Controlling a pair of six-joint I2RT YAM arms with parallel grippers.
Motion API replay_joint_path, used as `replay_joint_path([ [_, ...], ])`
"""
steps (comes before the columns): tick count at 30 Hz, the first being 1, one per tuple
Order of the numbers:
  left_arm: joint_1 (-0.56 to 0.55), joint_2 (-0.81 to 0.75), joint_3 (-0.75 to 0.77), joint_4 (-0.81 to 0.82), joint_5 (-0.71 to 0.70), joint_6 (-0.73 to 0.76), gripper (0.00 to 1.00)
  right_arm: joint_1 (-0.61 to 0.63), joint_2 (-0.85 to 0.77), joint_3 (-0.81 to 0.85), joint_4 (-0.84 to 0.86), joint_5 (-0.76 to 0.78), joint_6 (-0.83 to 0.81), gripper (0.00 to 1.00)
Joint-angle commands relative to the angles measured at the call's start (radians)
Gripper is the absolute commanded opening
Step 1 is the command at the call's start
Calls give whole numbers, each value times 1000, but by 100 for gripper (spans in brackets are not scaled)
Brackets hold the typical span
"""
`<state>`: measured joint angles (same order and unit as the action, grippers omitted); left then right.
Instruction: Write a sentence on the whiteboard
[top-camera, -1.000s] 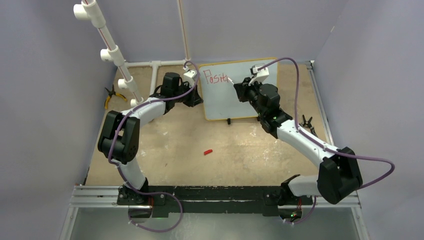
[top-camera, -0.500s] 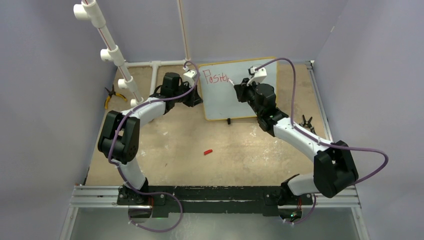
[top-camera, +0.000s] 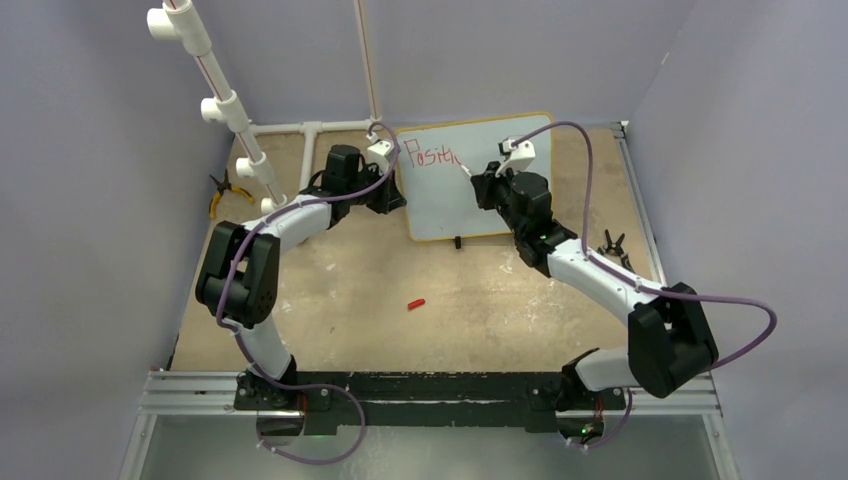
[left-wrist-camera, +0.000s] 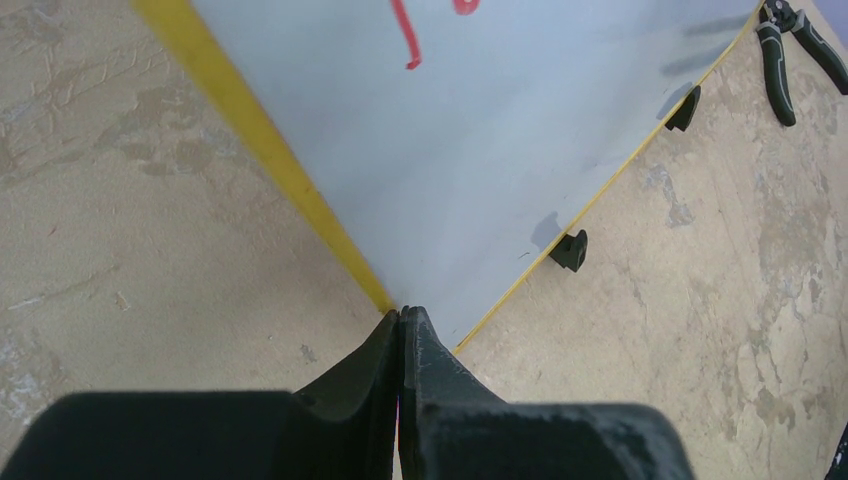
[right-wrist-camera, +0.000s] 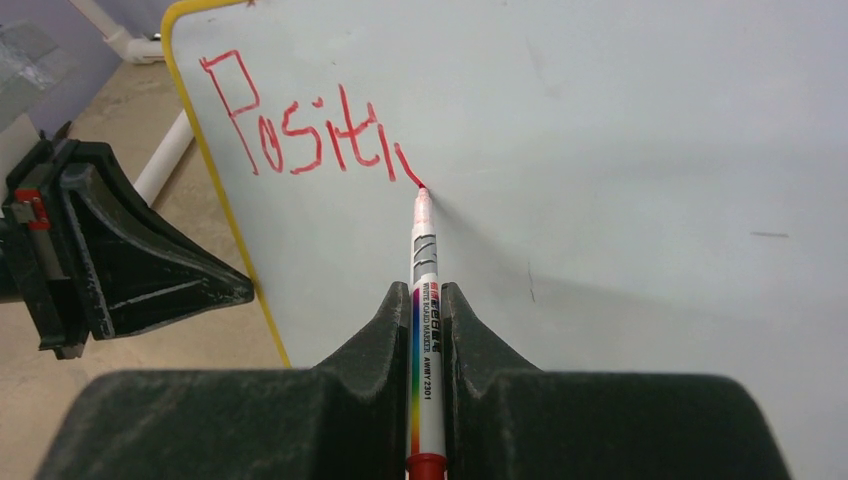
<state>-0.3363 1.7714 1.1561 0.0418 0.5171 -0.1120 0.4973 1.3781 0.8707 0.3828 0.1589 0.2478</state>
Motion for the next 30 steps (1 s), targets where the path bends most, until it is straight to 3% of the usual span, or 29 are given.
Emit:
replay_joint_path([
  [1, -7, -43, 24, 32, 17, 0, 0, -3, -32, -24, 3, 49, 20, 0],
  [20, -7, -38, 24, 32, 21, 1, 0, -3, 6, 83, 54, 65, -12, 0],
  [30, -7, -36, 24, 32, 21, 0, 0, -3, -62, 37, 55, 53, -1, 0],
])
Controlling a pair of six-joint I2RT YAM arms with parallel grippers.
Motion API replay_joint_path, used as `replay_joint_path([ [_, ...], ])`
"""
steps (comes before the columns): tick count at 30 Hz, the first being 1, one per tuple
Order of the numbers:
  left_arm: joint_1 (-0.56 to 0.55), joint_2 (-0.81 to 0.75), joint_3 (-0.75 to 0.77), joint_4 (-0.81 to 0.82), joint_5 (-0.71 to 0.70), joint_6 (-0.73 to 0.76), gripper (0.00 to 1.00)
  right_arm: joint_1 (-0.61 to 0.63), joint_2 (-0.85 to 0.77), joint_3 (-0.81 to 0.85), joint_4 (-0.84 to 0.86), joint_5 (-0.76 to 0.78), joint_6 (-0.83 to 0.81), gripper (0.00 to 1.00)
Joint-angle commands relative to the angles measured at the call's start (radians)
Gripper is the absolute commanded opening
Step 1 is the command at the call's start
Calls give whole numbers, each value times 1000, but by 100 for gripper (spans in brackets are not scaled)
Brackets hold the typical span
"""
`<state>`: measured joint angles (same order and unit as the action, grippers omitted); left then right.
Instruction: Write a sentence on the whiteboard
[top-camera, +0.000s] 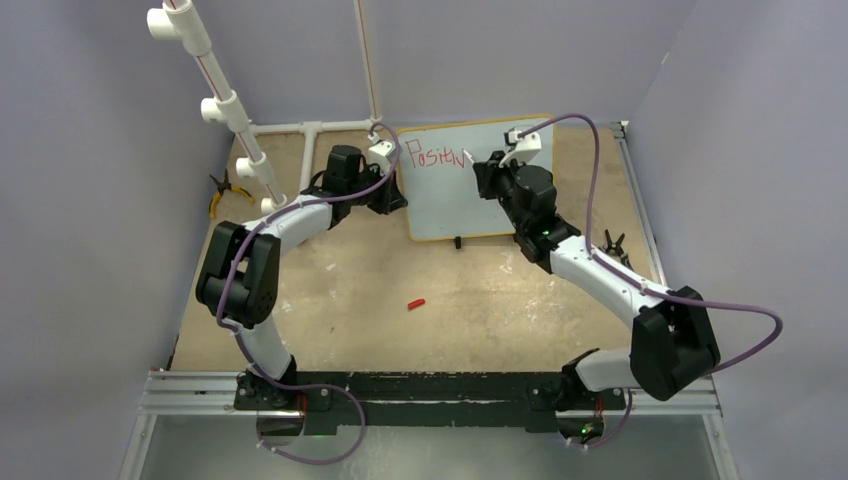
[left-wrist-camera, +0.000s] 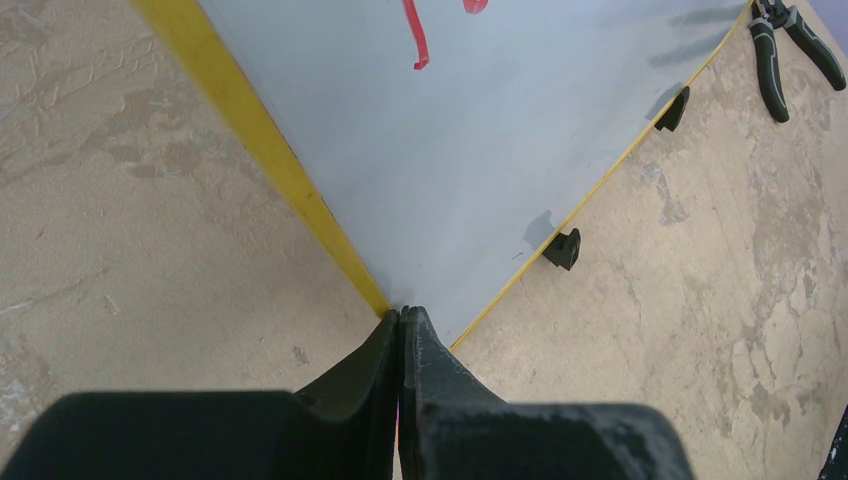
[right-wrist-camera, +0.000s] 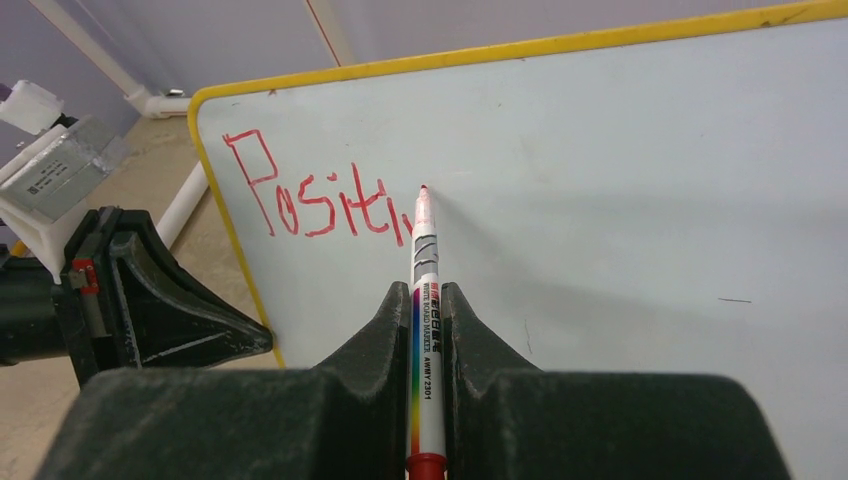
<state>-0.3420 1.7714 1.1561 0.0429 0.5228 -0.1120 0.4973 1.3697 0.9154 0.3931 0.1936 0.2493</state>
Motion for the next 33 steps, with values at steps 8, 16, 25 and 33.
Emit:
replay_joint_path([
  [8, -2, -36, 24, 31, 14, 0, 0, -3, -27, -4, 18, 38, 0, 0],
  [16, -2, -35, 25, 31, 16, -1, 0, -9, 5, 7, 9, 38, -1, 0],
  [25, -2, -35, 25, 31, 14, -1, 0, -16, 3, 5, 1, 76, 8, 0],
  [33, -2, -35, 26, 31, 14, 0, 0, -29, -22, -12, -9, 110, 19, 0],
])
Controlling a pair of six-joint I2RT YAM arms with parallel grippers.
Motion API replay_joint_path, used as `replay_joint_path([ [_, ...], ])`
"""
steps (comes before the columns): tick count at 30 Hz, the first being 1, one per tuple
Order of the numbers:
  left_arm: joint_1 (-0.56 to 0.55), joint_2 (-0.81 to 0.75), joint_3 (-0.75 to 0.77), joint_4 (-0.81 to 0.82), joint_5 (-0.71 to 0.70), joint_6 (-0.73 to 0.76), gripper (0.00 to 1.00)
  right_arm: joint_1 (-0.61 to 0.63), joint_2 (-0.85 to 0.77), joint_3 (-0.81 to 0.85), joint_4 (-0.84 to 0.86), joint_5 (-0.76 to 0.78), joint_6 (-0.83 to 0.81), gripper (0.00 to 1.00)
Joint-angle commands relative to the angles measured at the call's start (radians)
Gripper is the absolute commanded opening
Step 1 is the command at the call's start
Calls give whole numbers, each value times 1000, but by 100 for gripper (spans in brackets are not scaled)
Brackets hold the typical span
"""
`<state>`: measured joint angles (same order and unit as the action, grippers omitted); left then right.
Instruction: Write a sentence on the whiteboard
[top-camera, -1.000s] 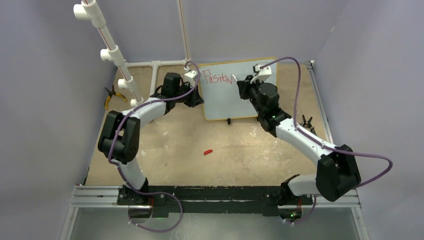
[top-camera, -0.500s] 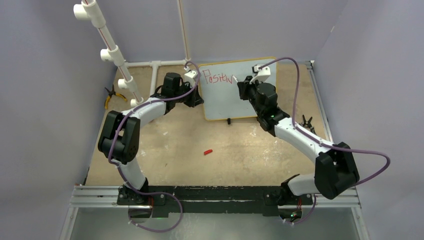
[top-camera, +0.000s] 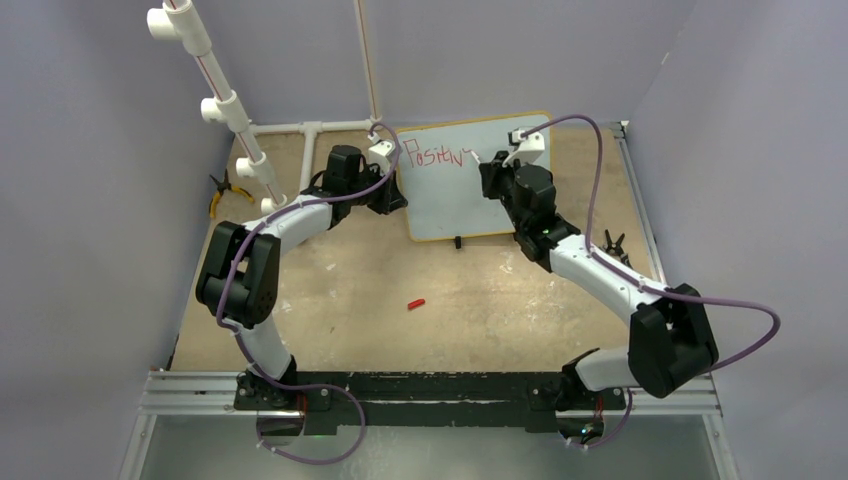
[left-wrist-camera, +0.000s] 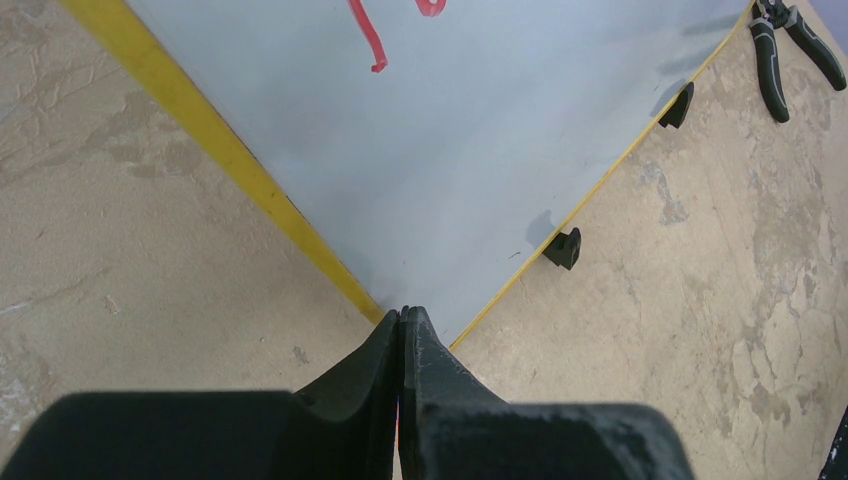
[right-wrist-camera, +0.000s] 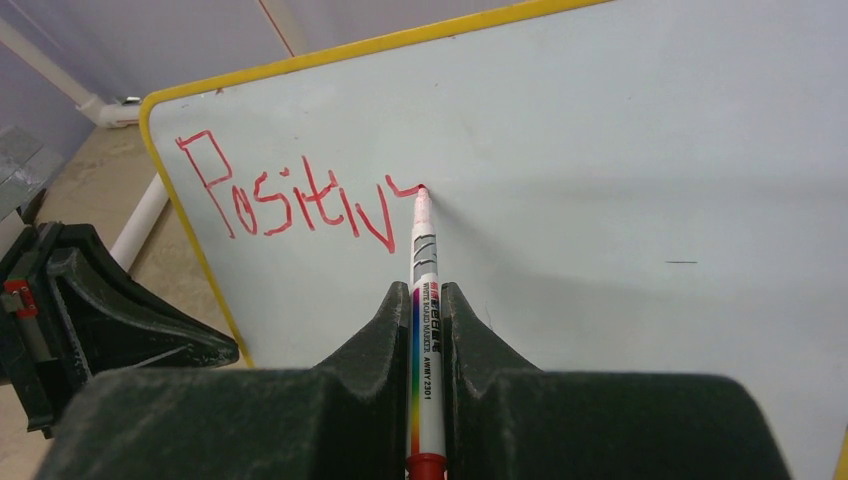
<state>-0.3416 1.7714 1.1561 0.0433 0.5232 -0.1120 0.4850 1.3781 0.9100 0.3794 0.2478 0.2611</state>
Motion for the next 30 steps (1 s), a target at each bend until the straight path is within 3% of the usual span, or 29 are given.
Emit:
replay_joint_path([
  [1, -2, -35, 25, 30, 14, 0, 0, -18, -30, -6, 4, 55, 7, 0],
  [12, -2, -31, 27, 29, 12, -3, 0, -17, -104, -23, 66, -28, -23, 0],
  [30, -2, -33, 27, 29, 13, -1, 0, -17, -34, 18, 32, -16, -31, 0],
])
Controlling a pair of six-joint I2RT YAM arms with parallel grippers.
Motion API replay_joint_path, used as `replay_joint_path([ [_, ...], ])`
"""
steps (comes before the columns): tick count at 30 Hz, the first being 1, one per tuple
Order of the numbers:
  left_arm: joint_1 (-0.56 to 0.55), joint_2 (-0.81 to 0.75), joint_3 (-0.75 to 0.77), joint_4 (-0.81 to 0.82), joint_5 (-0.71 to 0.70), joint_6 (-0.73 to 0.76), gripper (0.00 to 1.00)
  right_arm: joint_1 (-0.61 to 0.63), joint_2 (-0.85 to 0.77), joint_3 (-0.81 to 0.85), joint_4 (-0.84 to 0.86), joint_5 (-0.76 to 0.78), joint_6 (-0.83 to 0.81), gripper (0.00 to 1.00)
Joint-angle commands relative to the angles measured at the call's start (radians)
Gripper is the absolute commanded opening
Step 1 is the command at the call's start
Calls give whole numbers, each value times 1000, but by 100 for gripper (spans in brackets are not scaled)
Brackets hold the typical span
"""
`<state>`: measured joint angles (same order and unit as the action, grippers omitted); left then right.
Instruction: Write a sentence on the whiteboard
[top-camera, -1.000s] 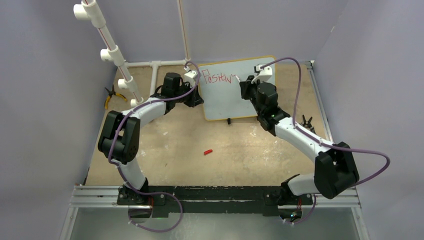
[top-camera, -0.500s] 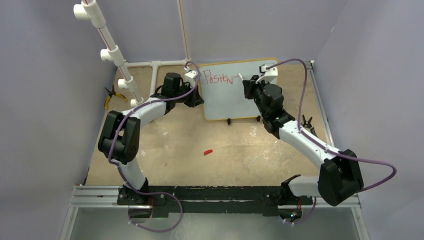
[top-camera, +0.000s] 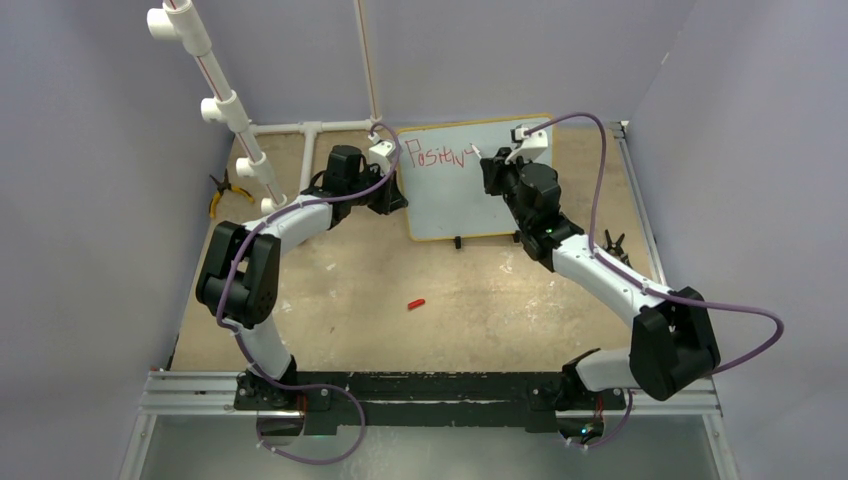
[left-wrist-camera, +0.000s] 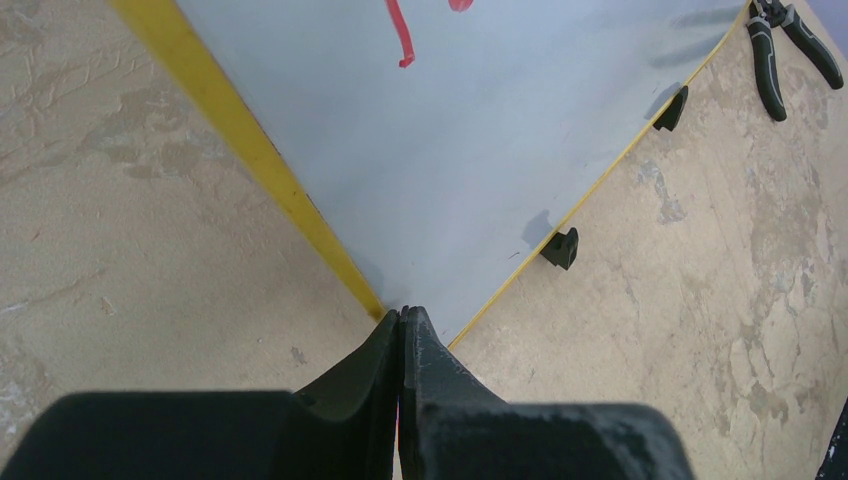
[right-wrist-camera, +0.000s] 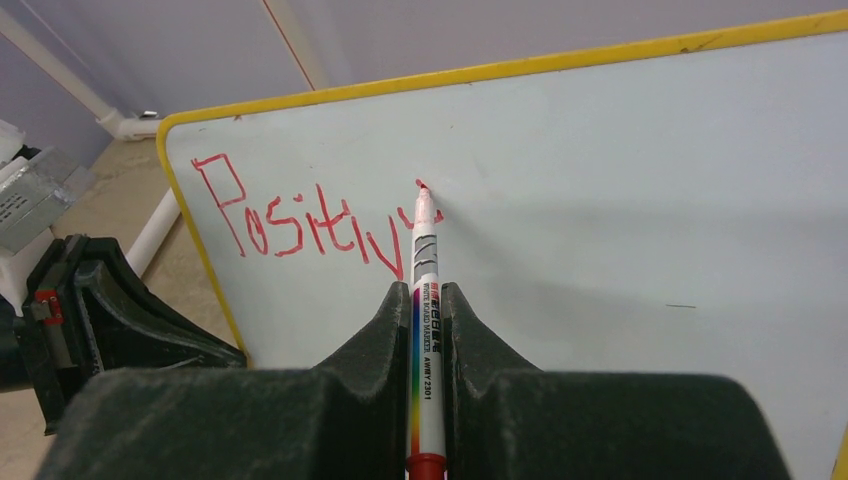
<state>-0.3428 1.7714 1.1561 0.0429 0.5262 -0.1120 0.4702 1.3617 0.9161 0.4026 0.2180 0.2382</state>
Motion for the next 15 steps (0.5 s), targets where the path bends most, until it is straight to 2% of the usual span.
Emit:
replay_joint_path([
  [1, -1, -33, 27, 29, 10, -2, 0, -3, -21, 4, 8, 16, -7, 0],
  [15, -1, -38, 27, 29, 12, -3, 0, -3, -47, -66, -53, 3, 10, 0],
])
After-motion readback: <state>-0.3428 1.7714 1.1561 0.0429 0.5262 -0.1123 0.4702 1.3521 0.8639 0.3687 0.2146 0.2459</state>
